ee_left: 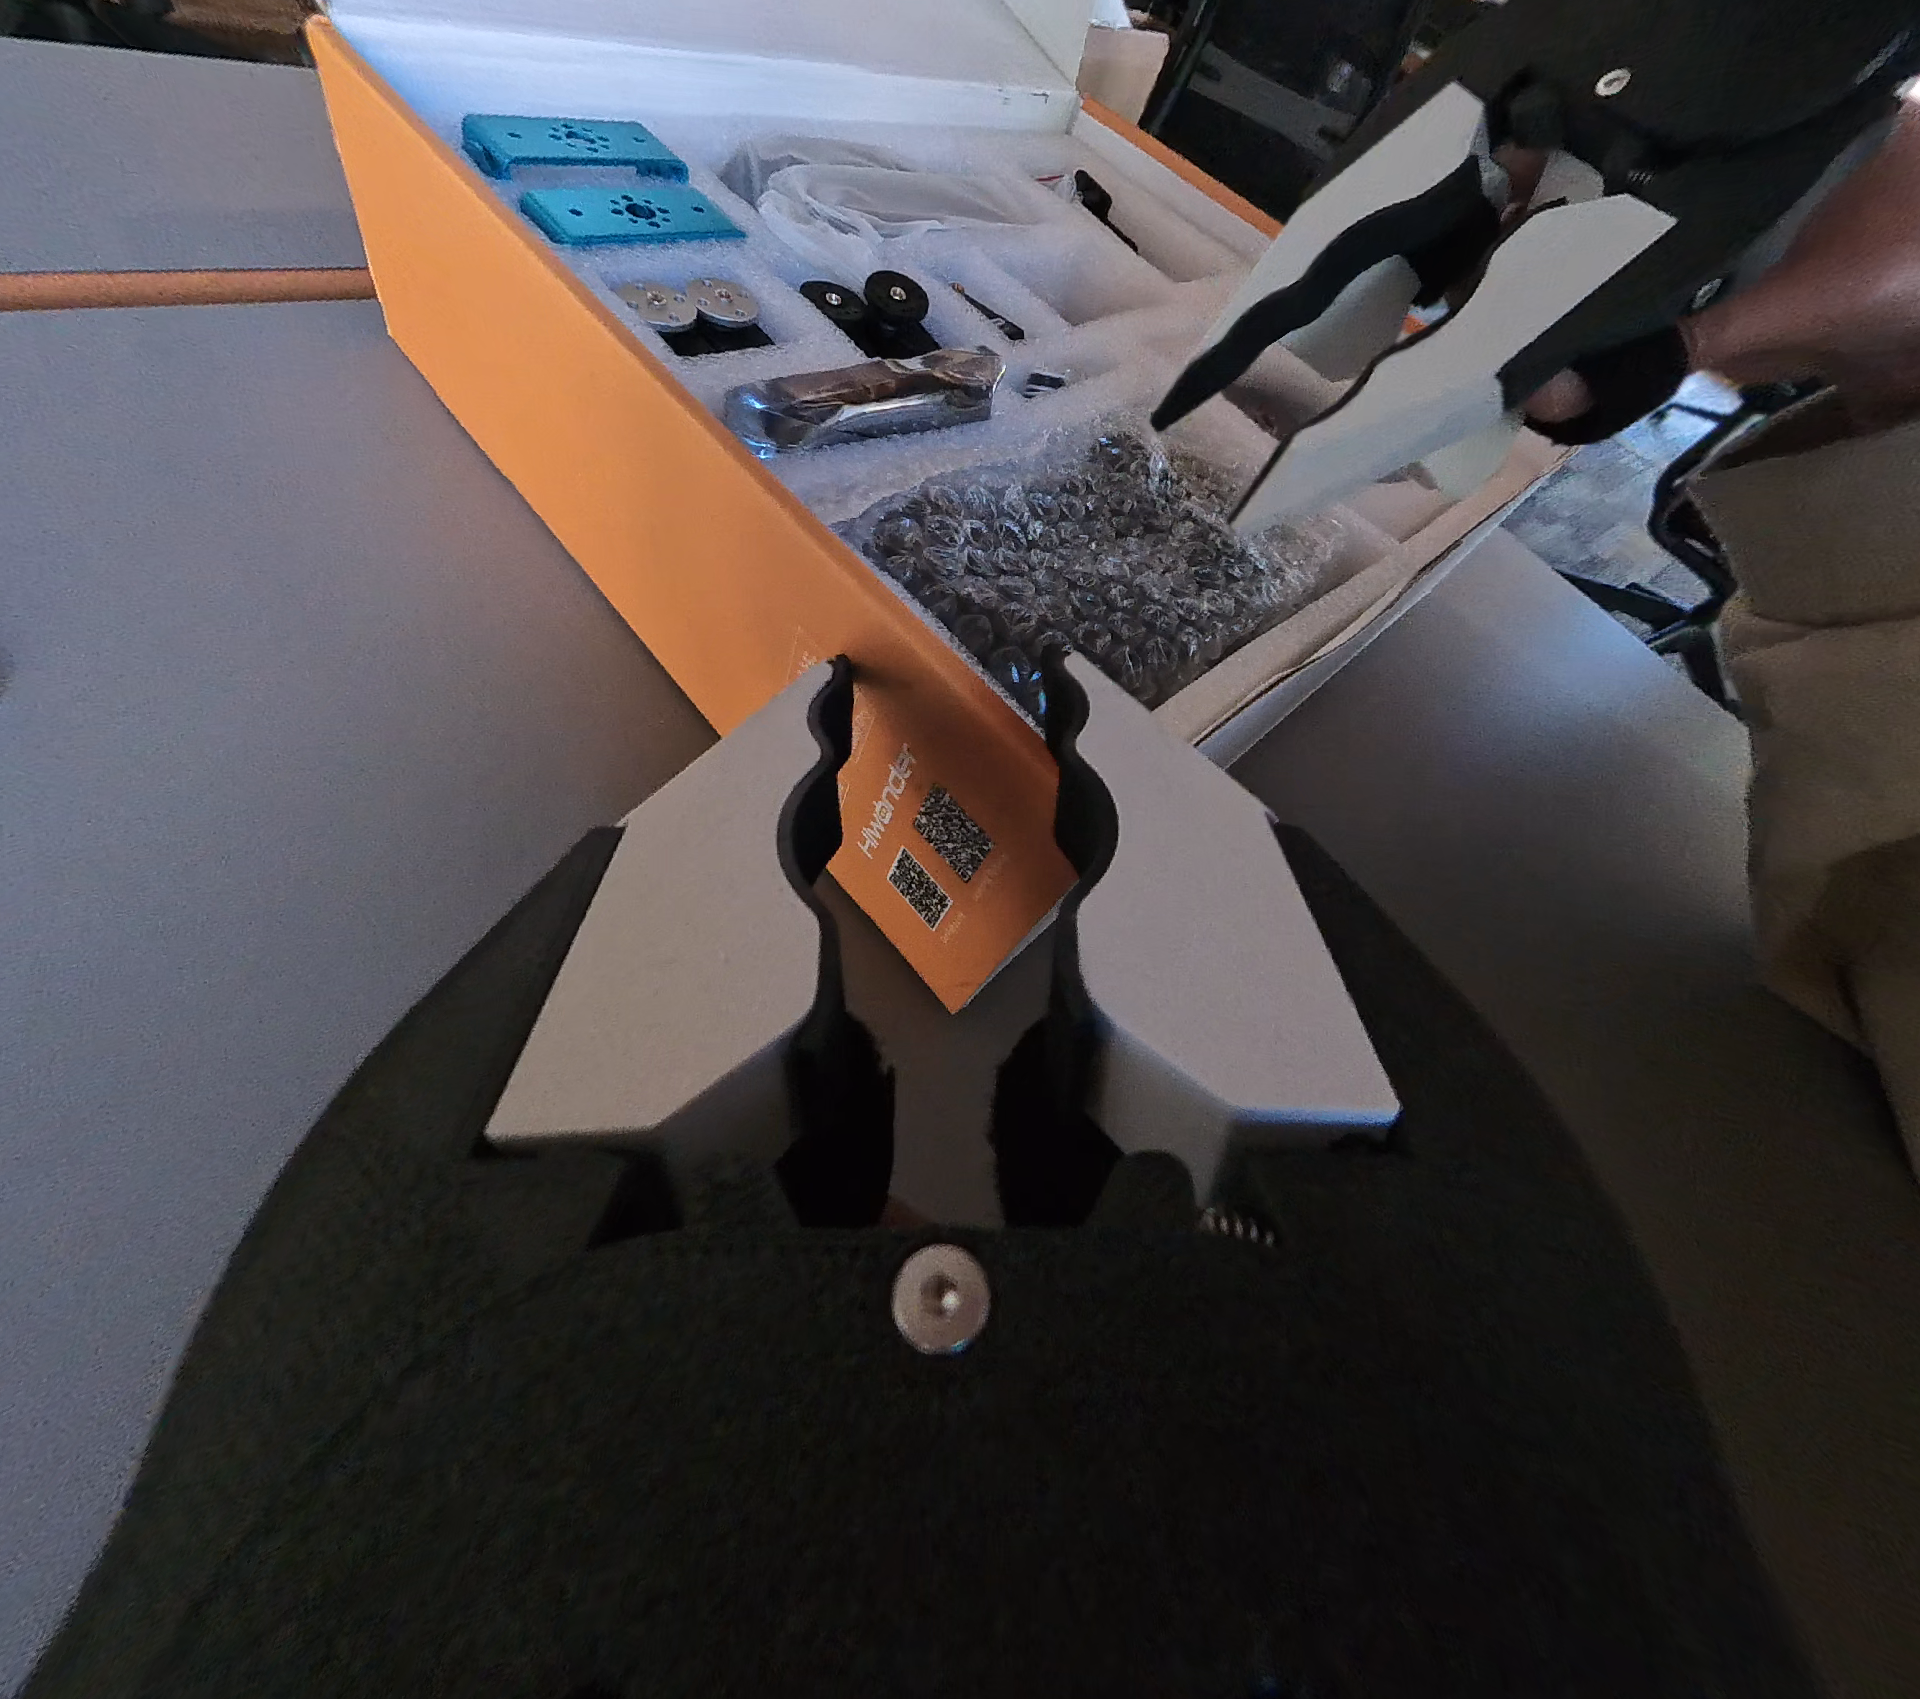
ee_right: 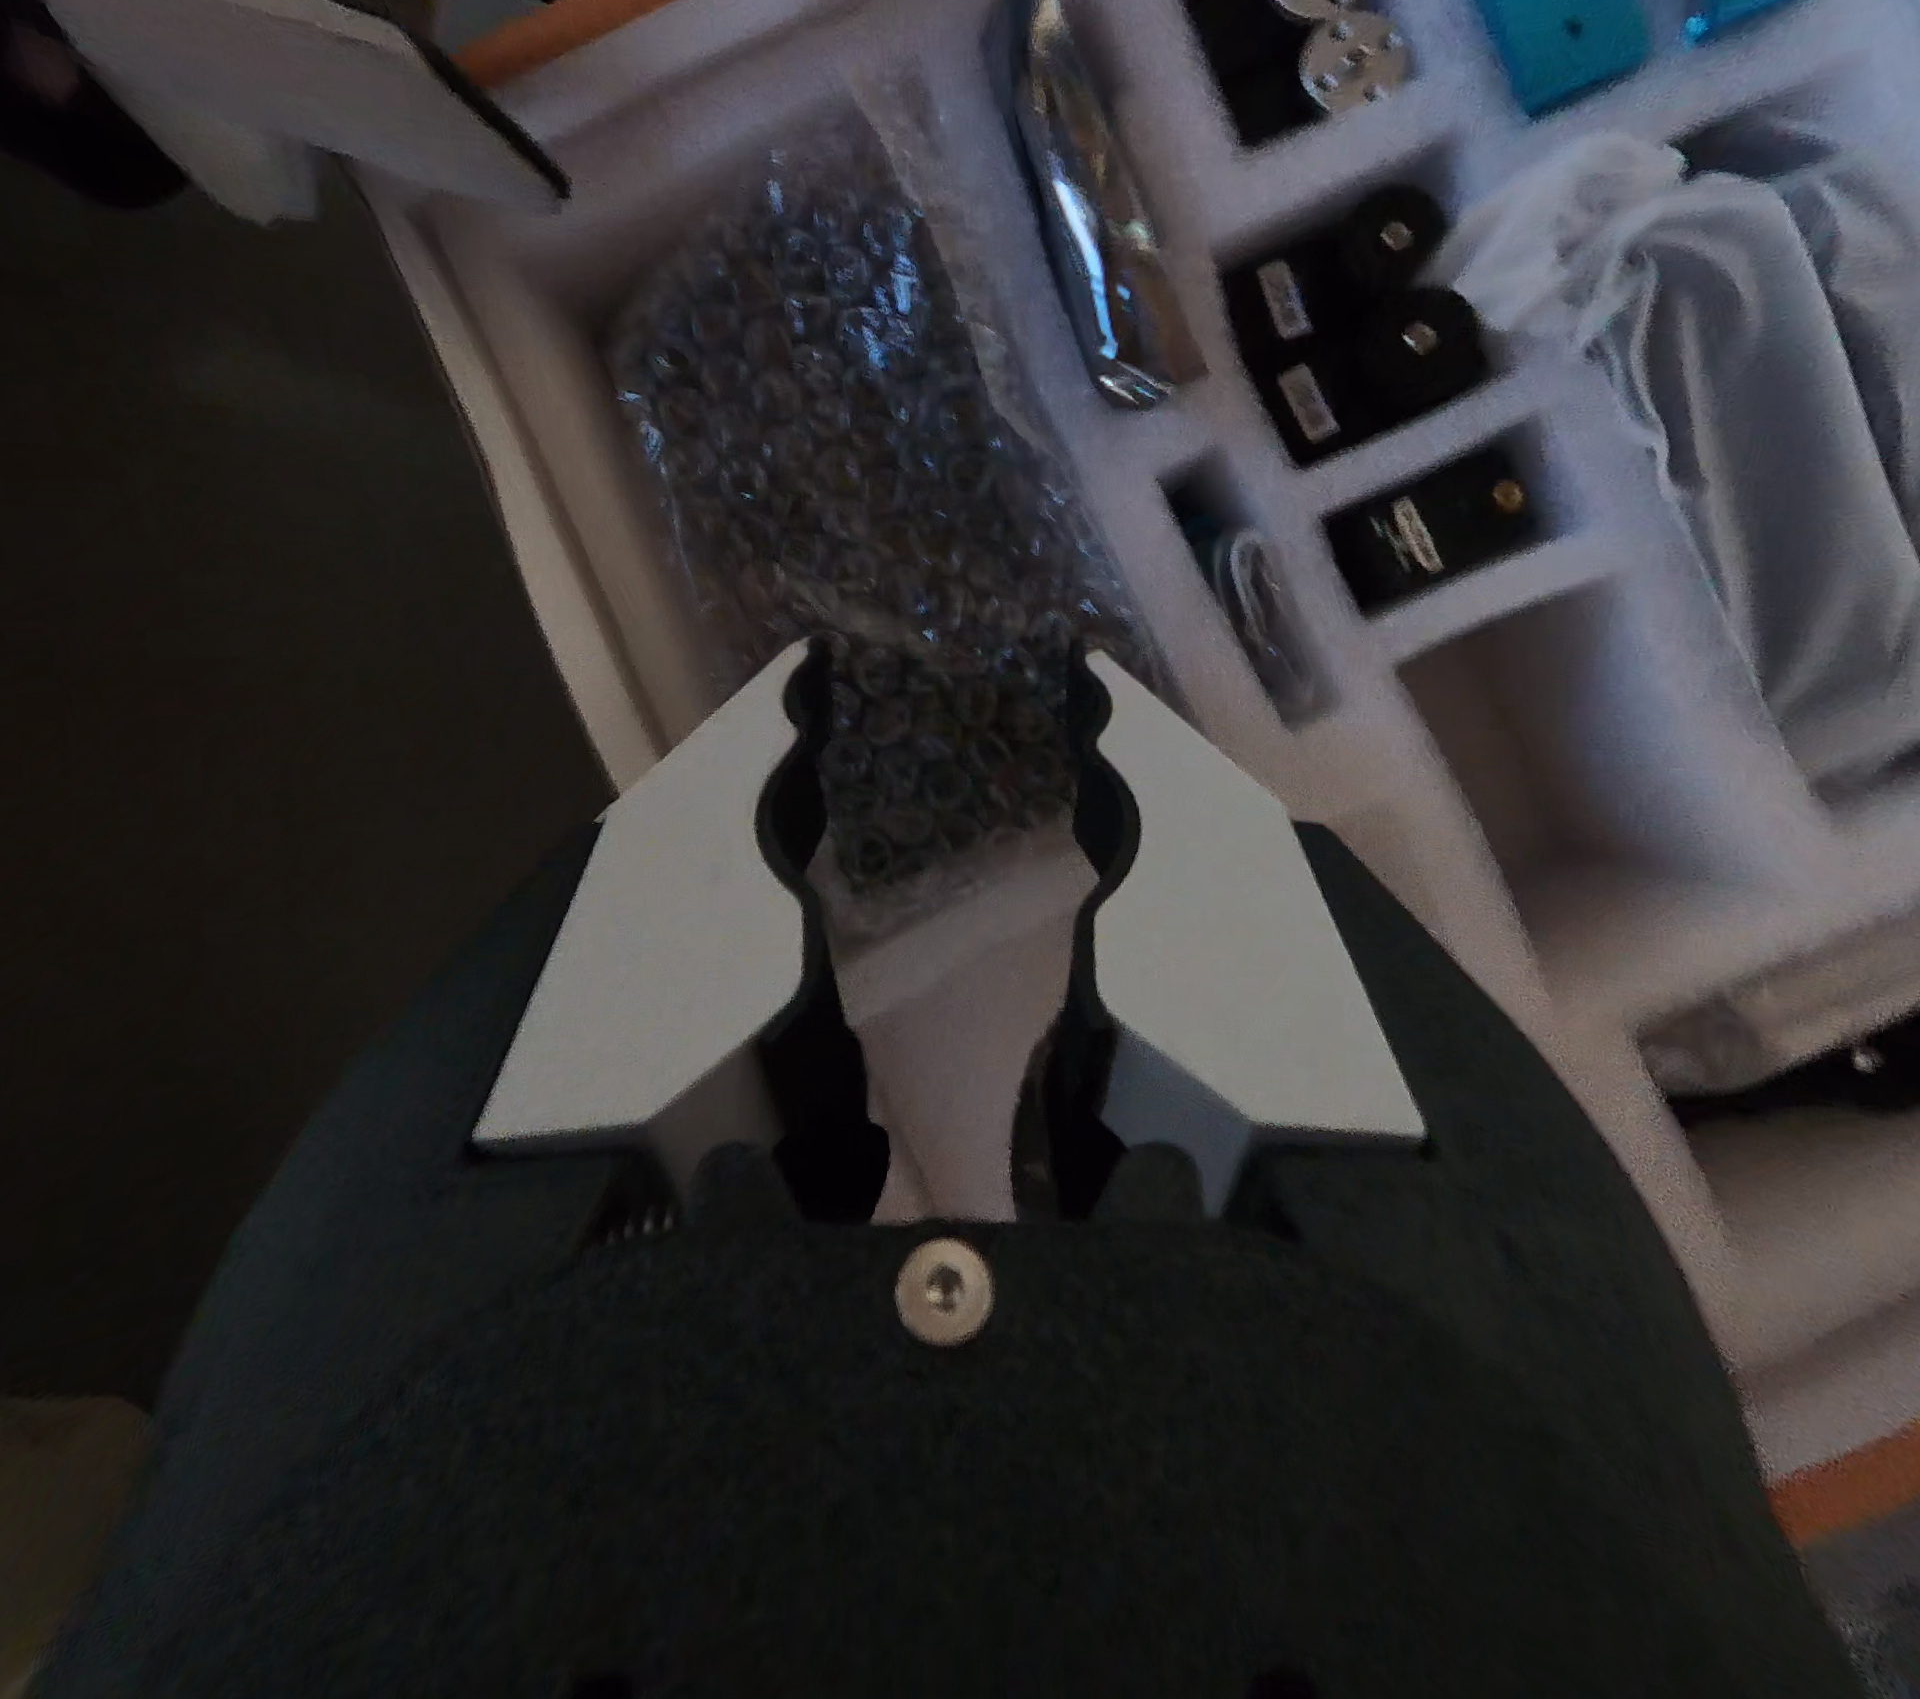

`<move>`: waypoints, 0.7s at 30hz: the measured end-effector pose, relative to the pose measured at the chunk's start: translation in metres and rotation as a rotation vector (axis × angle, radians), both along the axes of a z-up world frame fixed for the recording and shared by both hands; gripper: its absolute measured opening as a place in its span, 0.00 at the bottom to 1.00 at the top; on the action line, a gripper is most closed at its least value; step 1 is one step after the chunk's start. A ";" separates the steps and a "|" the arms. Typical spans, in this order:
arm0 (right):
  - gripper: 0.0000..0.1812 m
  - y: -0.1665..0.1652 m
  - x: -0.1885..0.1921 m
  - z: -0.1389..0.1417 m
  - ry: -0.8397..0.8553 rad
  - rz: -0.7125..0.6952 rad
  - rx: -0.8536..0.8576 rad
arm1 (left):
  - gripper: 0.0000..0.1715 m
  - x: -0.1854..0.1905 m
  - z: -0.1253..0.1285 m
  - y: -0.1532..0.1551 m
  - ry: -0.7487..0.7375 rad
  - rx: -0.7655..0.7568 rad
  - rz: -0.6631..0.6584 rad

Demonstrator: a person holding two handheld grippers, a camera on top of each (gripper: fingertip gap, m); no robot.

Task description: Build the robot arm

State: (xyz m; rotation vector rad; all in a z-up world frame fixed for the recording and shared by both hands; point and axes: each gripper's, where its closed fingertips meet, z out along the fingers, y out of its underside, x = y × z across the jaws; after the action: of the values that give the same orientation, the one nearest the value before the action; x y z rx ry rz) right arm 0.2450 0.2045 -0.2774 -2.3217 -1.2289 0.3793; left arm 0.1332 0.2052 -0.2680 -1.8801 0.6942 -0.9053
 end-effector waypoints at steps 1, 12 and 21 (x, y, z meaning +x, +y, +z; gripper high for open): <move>0.25 0.003 0.006 -0.001 -0.004 -0.032 0.004 | 0.21 0.000 0.000 0.000 -0.011 -0.008 -0.003; 0.00 0.019 -0.004 -0.006 -0.107 0.034 0.127 | 0.22 0.000 0.000 0.000 -0.023 -0.023 -0.008; 0.00 0.007 0.002 0.088 0.071 0.020 0.312 | 0.22 0.000 0.010 -0.001 -0.013 0.023 -0.031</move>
State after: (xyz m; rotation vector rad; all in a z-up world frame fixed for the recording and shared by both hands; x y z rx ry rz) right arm 0.2470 0.2112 -0.1893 -2.0160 -1.1853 0.2540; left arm 0.1334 0.2044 -0.2576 -1.8462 0.7246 -0.9250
